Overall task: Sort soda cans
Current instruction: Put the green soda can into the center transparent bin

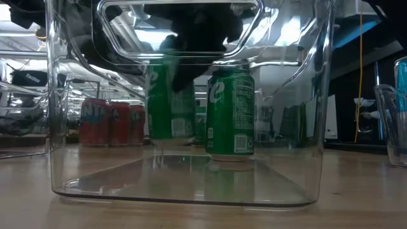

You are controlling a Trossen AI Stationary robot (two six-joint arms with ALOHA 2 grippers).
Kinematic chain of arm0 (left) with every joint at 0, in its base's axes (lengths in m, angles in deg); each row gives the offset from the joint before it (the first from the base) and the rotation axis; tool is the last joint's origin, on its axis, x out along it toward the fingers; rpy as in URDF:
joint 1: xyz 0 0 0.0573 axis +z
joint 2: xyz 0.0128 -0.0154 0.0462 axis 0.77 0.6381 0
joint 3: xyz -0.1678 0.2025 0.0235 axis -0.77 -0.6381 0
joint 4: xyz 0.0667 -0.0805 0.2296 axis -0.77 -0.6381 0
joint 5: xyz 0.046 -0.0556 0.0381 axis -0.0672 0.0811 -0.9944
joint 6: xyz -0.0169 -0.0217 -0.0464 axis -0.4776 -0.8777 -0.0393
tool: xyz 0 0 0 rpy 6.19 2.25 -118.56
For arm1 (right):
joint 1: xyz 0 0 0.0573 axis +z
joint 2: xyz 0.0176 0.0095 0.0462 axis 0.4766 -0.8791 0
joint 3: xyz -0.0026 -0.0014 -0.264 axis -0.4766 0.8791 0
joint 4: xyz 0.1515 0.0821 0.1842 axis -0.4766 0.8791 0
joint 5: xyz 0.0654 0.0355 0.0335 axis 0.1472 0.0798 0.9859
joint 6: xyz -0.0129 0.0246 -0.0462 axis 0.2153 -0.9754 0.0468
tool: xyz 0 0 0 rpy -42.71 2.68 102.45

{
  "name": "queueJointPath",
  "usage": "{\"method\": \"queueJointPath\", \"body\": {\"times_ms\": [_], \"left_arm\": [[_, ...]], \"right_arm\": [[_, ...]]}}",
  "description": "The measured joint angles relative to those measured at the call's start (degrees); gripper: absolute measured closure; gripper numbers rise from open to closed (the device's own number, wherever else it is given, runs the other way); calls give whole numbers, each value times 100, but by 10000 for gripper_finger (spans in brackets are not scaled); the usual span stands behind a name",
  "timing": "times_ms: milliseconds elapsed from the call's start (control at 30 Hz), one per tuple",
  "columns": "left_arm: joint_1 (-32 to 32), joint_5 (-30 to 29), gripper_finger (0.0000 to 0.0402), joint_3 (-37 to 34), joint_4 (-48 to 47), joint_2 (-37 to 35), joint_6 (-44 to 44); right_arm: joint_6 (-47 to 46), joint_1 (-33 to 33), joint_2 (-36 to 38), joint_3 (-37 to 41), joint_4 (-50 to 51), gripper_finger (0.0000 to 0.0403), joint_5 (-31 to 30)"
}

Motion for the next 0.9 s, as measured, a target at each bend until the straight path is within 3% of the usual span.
{"method": "queueJointPath", "body": {"times_ms": [400, 600, 900], "left_arm": [[0, 0, 249, 0, -71, 0, -28], [0, 0, 249, 0, -86, 0, -25], [0, 0, 249, -2, -89, 0, -29]], "right_arm": [[424, 2, -170, -4, 46, 56, -302], [570, 2, -128, -16, 81, 53, 63], [652, 0, -126, -732, 829, 52, 12]]}}
